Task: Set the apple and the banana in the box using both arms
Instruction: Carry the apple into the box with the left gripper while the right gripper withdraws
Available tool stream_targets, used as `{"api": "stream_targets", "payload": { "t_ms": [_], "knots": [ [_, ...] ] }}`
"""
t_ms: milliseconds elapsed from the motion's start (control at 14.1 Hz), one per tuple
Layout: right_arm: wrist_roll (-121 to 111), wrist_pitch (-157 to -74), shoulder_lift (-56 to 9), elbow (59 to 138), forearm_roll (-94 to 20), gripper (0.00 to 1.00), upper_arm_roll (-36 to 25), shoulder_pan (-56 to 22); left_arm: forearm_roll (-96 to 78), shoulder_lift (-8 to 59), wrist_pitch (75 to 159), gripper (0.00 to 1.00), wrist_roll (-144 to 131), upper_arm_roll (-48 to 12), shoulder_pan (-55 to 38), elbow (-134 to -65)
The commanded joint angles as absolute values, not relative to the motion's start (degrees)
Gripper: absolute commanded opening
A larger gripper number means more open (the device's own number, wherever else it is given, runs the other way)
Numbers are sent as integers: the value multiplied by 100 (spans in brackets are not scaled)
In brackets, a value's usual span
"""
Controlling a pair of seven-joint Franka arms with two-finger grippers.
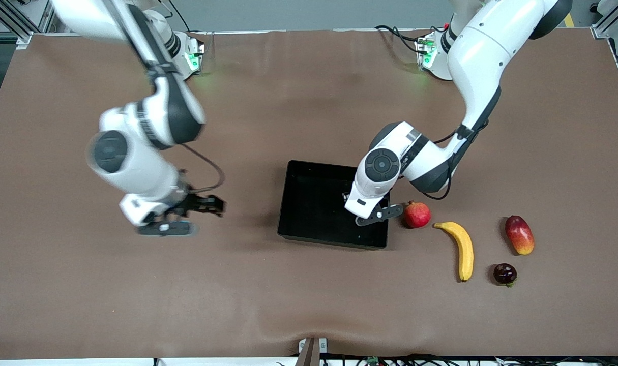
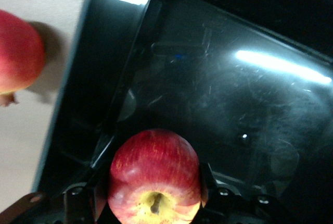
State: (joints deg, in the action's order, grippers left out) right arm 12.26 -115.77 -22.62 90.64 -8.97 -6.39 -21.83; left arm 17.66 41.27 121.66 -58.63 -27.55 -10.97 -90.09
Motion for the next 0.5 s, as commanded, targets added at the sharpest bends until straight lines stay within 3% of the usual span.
{"api": "stream_targets", "payload": {
  "t_ms": [0,356,427],
  "knots": [
    [459,-10971,-1698,9255,-940,100,-527,-1540,1916,4350,12383,0,-5959,-2733,-1160,-8859],
    [-158,-10162,-1012,9404,-714,100,-545,-459,1899,4579,12507,0,-5968,-2725,-1187,-8859],
    [-158,-10030,-845,9474,-512,100,-545,-387,1898,4570,12507,34,-5968,-2725,-1178,-8859]
  ]
}}
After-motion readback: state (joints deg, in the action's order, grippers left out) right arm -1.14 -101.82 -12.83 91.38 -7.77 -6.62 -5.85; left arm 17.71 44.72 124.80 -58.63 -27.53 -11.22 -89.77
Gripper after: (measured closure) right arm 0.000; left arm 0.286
